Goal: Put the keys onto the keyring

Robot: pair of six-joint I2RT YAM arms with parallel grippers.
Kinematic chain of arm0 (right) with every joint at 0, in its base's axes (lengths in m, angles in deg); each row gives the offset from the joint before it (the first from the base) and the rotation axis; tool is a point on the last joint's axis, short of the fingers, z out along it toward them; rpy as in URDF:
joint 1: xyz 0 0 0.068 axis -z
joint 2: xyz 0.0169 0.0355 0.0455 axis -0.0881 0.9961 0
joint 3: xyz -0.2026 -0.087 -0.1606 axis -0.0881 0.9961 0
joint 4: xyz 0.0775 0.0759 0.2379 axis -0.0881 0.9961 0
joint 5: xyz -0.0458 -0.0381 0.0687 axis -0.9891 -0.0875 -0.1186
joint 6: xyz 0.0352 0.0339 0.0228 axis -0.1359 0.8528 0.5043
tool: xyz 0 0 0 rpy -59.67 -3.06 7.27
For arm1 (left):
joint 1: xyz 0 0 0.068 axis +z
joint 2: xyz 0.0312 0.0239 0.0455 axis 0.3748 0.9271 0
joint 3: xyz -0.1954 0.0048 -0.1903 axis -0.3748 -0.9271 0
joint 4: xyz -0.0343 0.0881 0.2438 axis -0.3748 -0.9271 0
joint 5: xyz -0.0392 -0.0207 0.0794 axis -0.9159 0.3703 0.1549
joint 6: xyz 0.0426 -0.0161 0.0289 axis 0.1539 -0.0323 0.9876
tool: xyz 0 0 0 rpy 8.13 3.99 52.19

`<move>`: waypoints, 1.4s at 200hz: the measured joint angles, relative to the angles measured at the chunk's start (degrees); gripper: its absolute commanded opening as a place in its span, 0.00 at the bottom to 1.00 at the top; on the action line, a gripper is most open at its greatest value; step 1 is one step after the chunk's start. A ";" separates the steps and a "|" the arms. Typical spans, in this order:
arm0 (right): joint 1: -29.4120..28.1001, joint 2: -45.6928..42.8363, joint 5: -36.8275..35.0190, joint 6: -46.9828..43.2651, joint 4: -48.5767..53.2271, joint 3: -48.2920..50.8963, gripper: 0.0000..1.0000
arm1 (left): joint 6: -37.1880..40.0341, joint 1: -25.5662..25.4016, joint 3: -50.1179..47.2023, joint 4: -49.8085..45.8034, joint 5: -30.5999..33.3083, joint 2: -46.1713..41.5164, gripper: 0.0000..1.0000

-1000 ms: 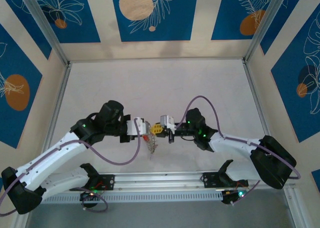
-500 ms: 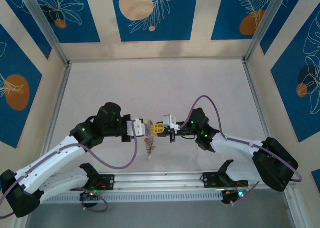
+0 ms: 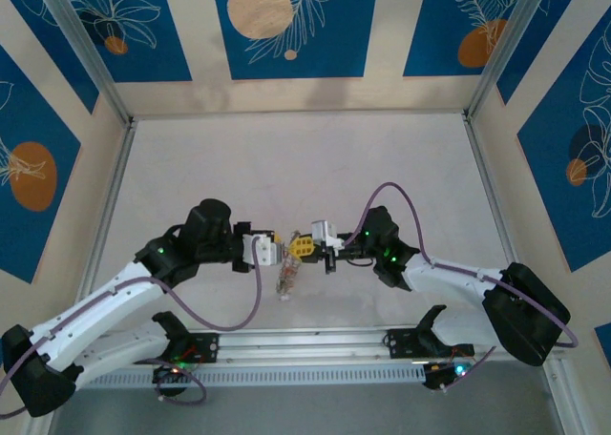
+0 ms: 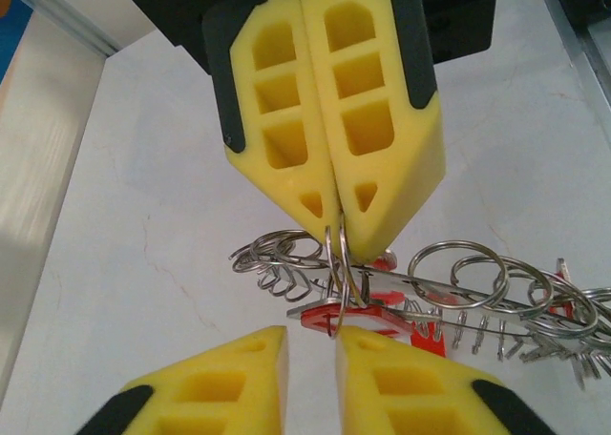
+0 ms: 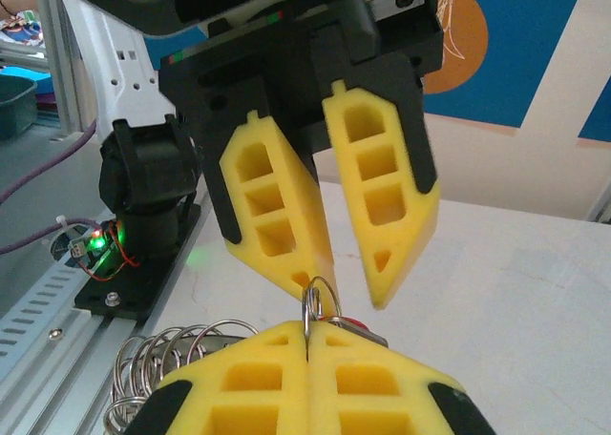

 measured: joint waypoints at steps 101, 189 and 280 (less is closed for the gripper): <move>0.17 0.15 -0.02 0.90 -0.04 0.00 0.00 | -0.07 -0.04 -2.01 3.52 -0.44 -0.35 0.20; 0.26 0.17 -0.04 1.36 -0.55 0.00 0.00 | 0.13 -0.11 -2.10 4.20 -1.53 -0.46 0.00; 1.33 0.17 -2.75 7.43 -4.68 1.14 0.00 | 1.49 -1.25 -2.38 4.35 1.60 1.16 0.00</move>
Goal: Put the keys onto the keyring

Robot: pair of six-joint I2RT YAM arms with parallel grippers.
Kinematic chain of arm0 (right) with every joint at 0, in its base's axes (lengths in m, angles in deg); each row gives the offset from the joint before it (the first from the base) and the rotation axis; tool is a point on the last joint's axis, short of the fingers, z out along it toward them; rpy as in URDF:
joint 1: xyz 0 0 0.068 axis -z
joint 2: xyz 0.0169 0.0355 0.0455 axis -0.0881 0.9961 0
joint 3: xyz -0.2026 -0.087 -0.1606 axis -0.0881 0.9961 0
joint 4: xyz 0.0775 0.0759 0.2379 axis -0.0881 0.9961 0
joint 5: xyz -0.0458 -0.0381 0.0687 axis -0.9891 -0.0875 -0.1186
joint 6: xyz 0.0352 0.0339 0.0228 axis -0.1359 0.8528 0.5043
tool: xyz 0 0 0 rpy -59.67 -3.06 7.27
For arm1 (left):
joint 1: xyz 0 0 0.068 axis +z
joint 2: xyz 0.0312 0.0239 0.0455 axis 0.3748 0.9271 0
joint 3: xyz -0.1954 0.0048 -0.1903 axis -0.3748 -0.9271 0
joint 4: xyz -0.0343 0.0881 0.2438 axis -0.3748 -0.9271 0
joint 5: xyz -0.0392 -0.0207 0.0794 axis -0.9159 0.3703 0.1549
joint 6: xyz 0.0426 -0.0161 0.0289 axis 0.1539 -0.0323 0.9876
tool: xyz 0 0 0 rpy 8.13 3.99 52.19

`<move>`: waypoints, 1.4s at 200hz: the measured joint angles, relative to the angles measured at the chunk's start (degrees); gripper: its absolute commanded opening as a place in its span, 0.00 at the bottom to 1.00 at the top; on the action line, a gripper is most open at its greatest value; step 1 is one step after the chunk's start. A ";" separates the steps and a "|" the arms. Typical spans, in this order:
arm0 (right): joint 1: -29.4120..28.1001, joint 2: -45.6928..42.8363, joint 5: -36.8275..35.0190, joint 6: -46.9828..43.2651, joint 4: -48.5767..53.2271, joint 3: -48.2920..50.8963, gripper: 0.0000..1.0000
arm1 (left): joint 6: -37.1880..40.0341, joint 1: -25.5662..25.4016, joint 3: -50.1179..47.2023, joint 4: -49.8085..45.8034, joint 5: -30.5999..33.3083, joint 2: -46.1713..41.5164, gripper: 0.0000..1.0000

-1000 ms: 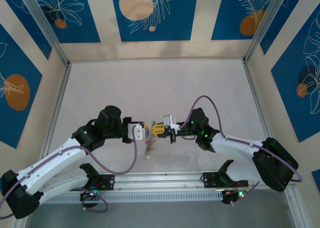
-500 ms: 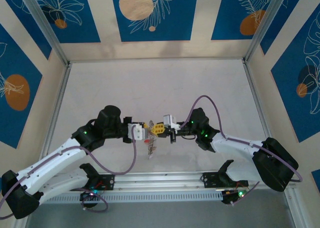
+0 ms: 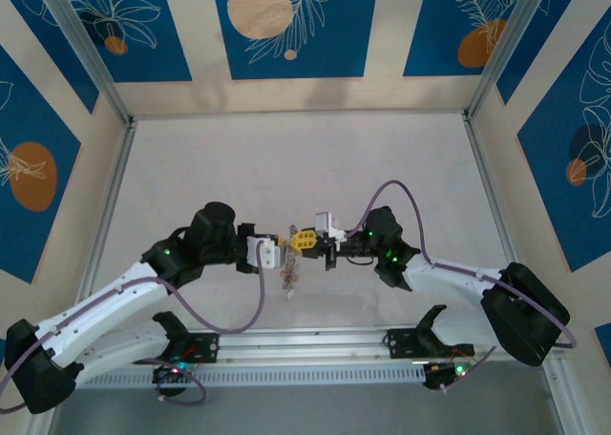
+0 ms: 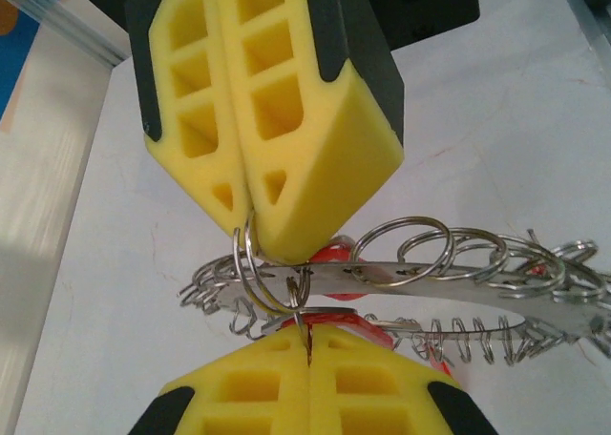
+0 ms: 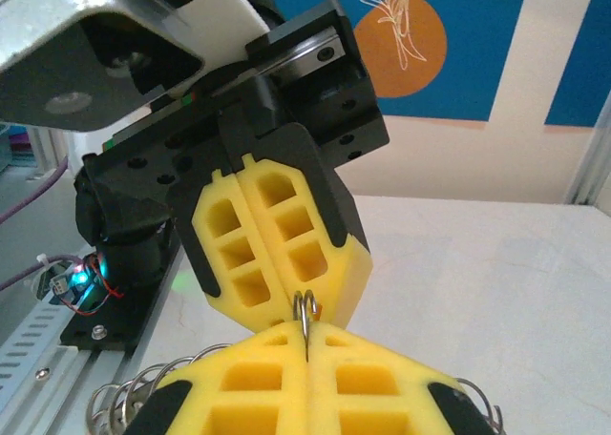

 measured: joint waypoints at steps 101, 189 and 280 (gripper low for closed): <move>0.79 1.44 -2.10 4.48 -5.57 0.79 0.00 | -4.66 -0.37 -0.63 2.23 0.74 0.50 0.28; 0.72 1.44 -0.92 4.57 -5.57 0.85 0.00 | -11.30 2.03 -3.58 7.96 0.33 -3.34 0.36; -0.35 1.60 0.70 2.38 -4.52 0.63 0.00 | -13.27 2.23 -3.58 10.03 -4.61 -1.66 0.16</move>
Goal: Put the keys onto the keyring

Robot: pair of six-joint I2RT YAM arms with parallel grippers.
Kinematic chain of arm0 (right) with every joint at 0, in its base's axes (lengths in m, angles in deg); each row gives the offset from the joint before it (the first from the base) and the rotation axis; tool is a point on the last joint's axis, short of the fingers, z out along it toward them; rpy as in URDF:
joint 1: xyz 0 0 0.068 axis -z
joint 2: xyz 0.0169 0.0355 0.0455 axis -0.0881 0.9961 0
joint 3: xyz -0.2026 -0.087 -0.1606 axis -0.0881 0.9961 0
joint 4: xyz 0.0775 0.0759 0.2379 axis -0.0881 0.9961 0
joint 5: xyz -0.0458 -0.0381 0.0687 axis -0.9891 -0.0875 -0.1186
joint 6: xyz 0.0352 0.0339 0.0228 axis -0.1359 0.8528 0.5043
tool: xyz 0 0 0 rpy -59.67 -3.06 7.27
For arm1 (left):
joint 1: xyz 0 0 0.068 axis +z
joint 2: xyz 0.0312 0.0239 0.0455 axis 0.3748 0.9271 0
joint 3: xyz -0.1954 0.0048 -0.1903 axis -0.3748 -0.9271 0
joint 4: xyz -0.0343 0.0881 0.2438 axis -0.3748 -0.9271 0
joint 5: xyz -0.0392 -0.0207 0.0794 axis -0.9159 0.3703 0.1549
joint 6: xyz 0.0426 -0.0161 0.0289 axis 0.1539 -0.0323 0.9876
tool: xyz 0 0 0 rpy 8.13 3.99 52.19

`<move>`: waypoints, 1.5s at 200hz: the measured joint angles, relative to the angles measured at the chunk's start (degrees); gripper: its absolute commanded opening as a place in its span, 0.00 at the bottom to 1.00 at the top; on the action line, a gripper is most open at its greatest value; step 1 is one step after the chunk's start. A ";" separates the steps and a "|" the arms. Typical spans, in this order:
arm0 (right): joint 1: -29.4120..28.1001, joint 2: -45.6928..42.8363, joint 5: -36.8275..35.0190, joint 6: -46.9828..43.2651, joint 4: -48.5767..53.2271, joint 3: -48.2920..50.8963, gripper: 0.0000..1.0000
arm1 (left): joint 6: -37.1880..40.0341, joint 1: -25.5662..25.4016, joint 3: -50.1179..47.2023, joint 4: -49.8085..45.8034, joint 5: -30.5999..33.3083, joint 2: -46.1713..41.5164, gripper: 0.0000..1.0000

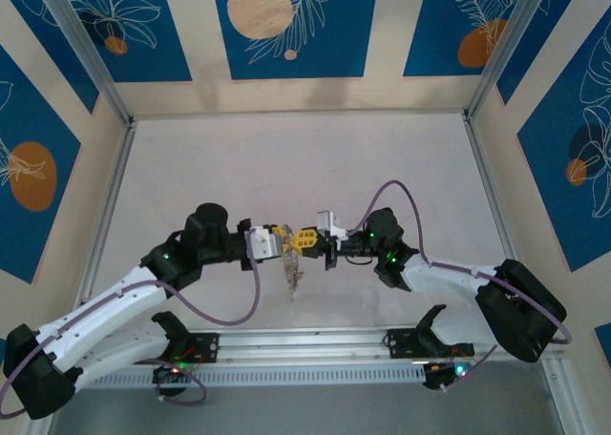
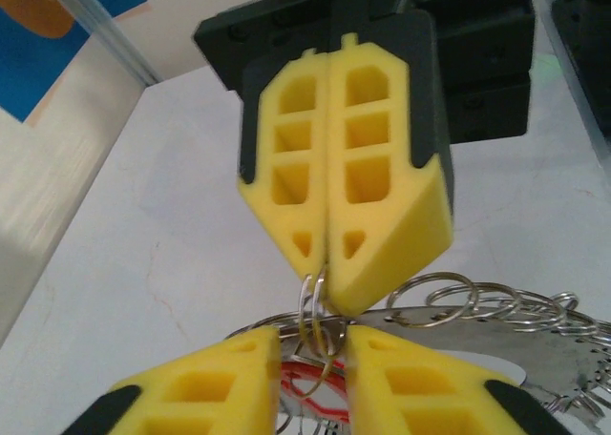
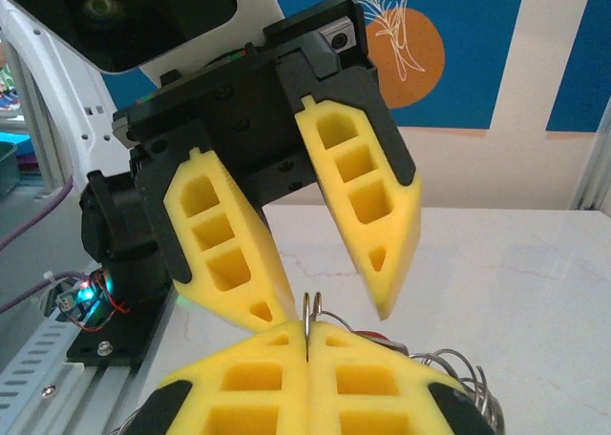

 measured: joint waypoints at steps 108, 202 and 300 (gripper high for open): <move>-2.38 -2.54 -5.46 -11.41 16.22 -4.70 0.18 | 4.52 -0.48 10.58 -17.31 4.04 5.05 0.00; -4.74 -2.69 -9.25 -14.12 23.23 -5.33 0.19 | 11.74 -4.63 22.10 -34.10 11.21 14.53 0.00; -3.82 -1.51 -7.08 -9.68 13.73 -2.60 0.00 | 10.32 -4.55 16.83 -27.47 8.04 6.03 0.21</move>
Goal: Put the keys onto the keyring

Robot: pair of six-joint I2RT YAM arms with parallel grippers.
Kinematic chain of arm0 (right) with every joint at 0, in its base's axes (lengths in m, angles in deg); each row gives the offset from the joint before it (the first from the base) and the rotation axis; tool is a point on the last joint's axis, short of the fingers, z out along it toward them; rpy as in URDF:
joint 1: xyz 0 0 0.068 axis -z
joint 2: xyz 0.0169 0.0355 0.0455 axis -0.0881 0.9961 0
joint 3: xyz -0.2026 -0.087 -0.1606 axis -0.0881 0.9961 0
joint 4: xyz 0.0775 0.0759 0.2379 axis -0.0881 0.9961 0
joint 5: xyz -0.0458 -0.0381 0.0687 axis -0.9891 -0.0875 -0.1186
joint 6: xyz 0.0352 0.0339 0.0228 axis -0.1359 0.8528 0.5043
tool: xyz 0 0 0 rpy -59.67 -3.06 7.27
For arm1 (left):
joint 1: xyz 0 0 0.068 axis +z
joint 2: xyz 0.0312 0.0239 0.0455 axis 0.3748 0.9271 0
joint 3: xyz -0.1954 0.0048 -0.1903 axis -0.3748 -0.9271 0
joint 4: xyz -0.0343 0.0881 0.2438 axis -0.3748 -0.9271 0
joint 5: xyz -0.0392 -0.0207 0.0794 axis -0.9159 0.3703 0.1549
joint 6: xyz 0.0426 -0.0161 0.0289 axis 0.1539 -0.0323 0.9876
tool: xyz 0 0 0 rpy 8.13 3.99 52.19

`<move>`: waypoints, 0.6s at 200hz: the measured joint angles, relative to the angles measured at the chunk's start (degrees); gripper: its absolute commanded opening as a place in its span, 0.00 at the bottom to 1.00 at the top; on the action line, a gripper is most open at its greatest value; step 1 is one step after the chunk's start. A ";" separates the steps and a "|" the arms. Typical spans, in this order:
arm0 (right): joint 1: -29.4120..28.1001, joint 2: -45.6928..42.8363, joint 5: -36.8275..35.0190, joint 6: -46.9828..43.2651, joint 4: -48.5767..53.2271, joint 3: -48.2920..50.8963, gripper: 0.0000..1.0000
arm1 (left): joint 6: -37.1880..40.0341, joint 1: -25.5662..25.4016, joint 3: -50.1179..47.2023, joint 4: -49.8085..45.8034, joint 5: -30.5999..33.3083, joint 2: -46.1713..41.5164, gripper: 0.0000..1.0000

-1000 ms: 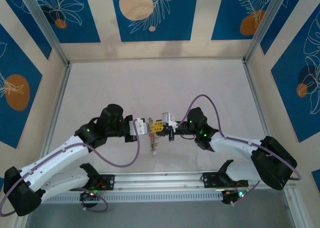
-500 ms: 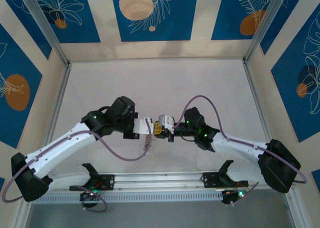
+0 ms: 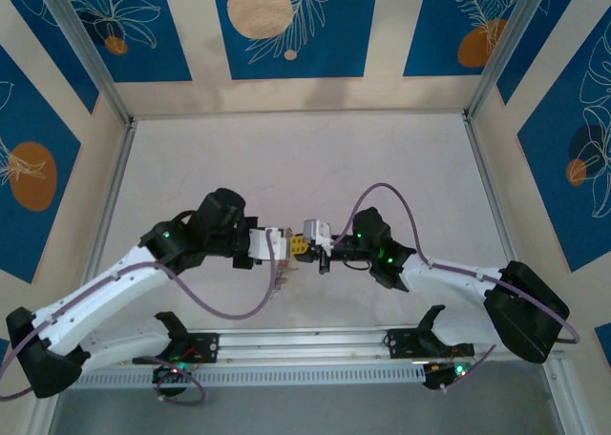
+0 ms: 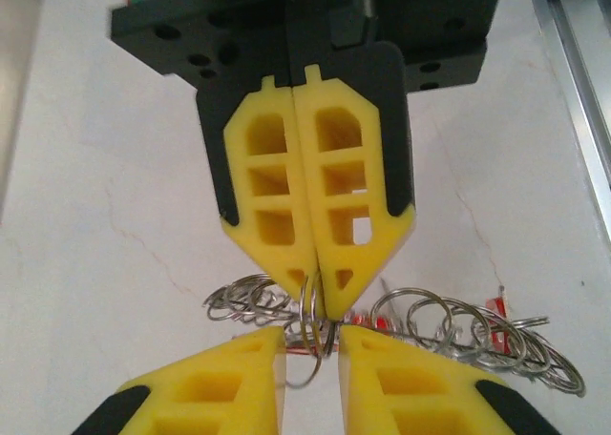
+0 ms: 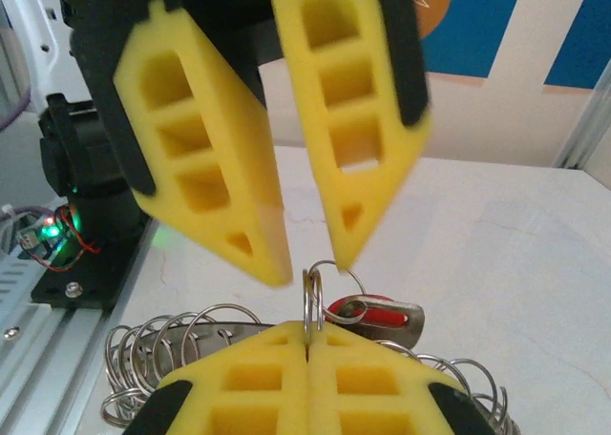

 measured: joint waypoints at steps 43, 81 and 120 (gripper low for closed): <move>1.31 -1.11 2.43 2.51 -6.49 2.58 0.00 | -1.40 0.72 -3.02 5.07 -1.92 -1.81 0.22; 1.53 -2.69 3.76 2.71 -9.22 3.17 0.00 | -3.02 1.31 -3.06 8.02 -4.37 -0.48 0.27; 2.05 -3.48 3.69 2.89 -11.06 3.96 0.00 | -5.09 1.70 -3.41 9.88 -7.02 -0.37 0.09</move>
